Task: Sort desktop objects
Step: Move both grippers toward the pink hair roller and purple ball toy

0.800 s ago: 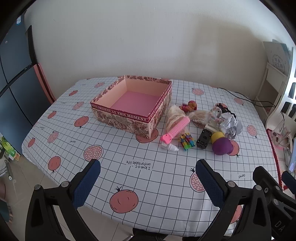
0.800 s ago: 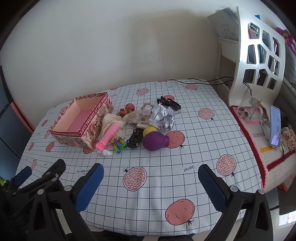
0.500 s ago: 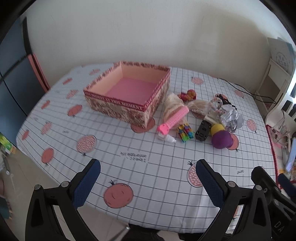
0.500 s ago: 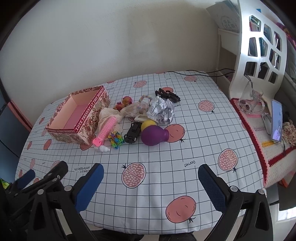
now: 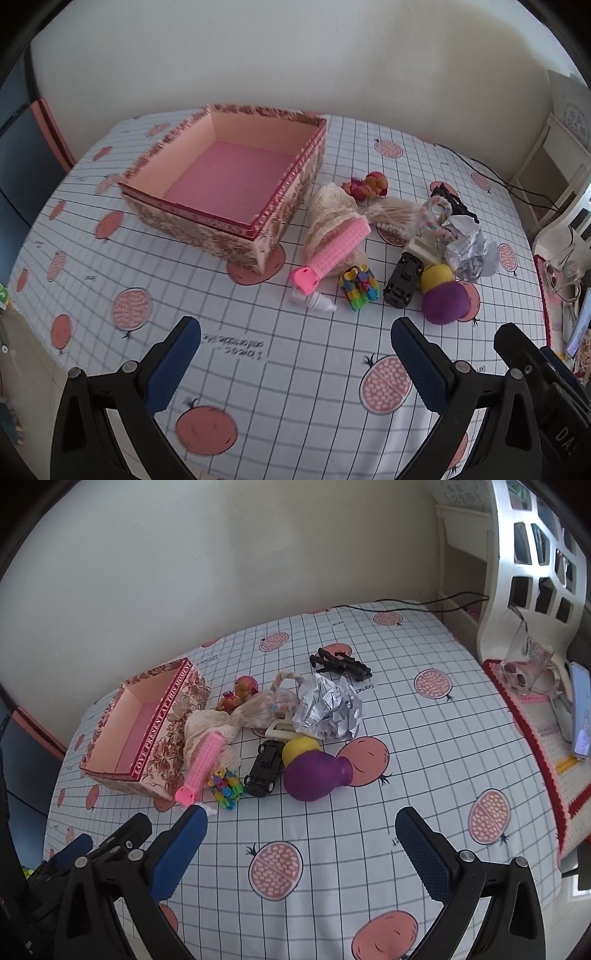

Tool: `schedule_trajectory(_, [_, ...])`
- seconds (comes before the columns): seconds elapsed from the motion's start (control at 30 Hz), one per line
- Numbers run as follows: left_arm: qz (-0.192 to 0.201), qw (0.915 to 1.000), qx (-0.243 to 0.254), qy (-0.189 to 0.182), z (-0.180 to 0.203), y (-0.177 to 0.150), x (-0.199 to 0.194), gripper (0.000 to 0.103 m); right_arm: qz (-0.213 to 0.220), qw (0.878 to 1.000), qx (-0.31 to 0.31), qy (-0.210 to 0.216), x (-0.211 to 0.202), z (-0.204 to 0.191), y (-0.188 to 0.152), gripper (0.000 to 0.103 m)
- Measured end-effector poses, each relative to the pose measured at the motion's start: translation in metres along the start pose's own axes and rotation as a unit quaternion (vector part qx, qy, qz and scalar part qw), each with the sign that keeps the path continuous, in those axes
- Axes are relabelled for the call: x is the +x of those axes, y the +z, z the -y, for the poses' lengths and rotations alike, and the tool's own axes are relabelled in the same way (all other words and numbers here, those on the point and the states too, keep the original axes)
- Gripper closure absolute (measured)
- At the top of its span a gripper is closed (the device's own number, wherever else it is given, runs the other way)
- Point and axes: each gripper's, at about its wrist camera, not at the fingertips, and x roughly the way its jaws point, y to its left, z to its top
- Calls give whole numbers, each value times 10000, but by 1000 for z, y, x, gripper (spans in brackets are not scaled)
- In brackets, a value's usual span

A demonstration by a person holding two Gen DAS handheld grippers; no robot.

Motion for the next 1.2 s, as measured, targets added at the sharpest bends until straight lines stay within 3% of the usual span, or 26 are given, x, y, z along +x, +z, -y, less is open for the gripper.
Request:
schedule_trajectory(0.53, [-437,9990,78,-56,15,33,90,1,-613,9963,571,-180,94,13,23,5])
schedule_trajectory(0.83, [-412,9990,166,-76,19,41,109,1,-793,9941,724,-182,114,20,23,19])
schedule_trajectory(1.0, [-428,9988,228,-57,19,42,116,8,-797,9937,762,-202,115,20,23,27])
schedule_trajectory(1.2, [-416,9987,264,-131,22,44,118,16,-776,9931,845,-227,114,21,22,27])
